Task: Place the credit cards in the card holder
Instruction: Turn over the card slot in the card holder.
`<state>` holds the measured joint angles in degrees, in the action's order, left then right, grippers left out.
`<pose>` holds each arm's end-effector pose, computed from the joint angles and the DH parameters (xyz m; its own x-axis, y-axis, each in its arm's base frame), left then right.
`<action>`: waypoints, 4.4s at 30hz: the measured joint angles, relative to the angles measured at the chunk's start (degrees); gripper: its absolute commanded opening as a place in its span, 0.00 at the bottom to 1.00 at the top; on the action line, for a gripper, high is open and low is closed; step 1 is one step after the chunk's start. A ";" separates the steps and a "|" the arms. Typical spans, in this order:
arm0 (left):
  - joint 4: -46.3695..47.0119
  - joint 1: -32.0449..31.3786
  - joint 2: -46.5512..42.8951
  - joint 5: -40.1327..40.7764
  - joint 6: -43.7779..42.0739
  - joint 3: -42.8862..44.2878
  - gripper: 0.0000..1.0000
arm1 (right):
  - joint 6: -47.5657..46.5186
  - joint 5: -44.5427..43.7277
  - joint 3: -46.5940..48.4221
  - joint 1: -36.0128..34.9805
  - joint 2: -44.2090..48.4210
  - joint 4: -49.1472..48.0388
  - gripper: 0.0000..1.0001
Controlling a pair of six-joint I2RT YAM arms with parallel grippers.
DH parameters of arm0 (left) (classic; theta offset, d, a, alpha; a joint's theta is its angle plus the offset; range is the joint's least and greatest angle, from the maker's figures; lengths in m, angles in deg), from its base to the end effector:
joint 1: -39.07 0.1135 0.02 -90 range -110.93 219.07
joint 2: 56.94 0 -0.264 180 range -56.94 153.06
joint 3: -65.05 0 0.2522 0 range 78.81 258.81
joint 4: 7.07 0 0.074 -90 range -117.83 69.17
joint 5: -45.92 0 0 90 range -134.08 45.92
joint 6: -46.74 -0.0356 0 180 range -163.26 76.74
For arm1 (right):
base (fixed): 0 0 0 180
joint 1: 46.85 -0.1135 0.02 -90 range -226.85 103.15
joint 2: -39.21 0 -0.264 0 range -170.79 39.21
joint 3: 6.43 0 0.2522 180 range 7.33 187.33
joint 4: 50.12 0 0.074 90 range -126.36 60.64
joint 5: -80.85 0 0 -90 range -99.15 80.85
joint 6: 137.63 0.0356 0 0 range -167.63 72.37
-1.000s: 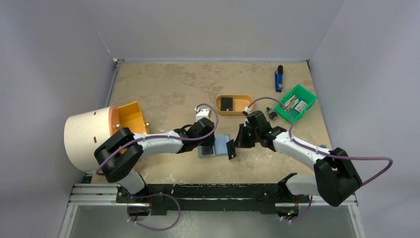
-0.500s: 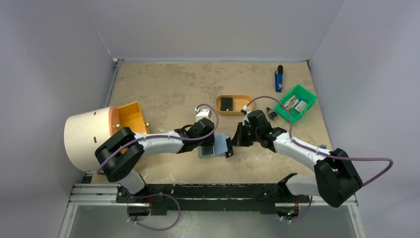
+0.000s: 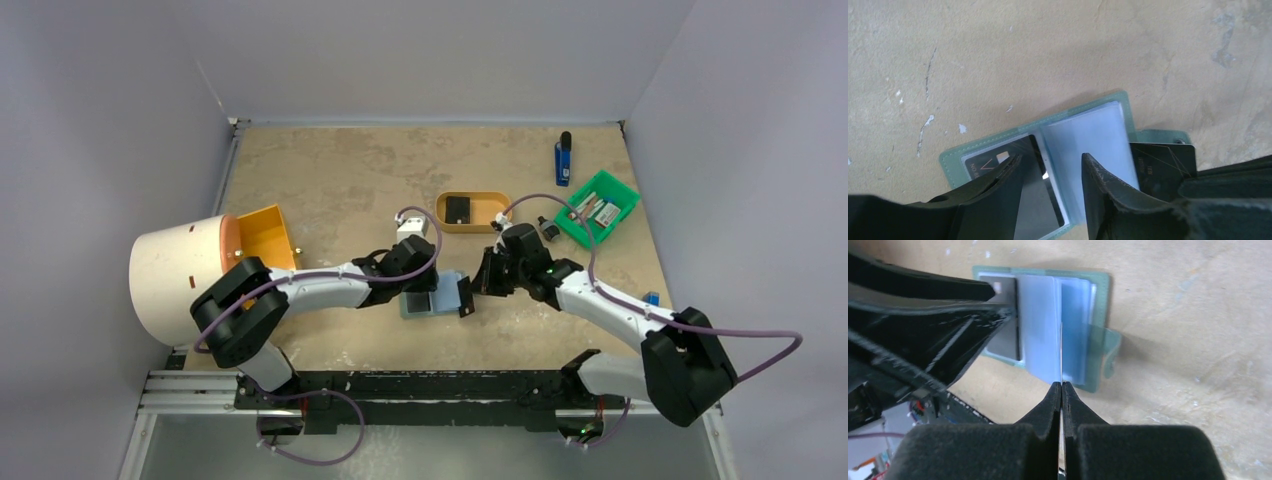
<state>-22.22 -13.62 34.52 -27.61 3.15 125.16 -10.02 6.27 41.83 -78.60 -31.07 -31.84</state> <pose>0.1999 -0.2457 0.1678 -0.7699 -0.1356 -0.6236 0.1259 0.9257 -0.3568 0.2053 0.1382 0.1974 -0.8505 0.1655 -0.4992 -0.2028 0.7726 0.6017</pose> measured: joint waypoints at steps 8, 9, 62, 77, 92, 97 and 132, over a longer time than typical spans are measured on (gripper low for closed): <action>1.25 -0.70 0.04 -2.56 -0.70 3.17 0.60 | 2.29 -10.49 -1.22 0.00 5.35 7.17 0.00; 1.11 -1.11 0.13 -2.47 -1.22 3.69 0.60 | 2.40 -11.37 -1.22 0.00 6.51 7.76 0.00; -14.14 -10.14 13.35 14.80 -6.51 15.56 0.00 | -2.89 3.61 0.33 -0.02 0.55 1.29 0.00; -13.49 -10.12 12.85 15.28 -6.45 14.64 0.00 | -0.33 2.01 0.15 0.00 0.59 1.90 0.00; -13.14 -10.12 12.13 15.37 -5.49 13.84 0.03 | -0.57 2.64 -0.07 0.00 -3.80 -0.24 0.00; -14.14 -10.12 11.45 15.30 -5.49 13.75 0.28 | -1.27 5.07 -0.07 0.00 -3.45 -2.12 0.00; -19.50 -10.08 -8.68 27.08 0.52 9.88 0.38 | -2.69 11.17 5.53 -1.81 -12.41 -8.57 0.00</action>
<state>-41.71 -23.69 25.84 -0.53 3.68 135.04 -12.71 17.44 47.36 -80.41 -43.49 -40.41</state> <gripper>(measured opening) 0.392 0.005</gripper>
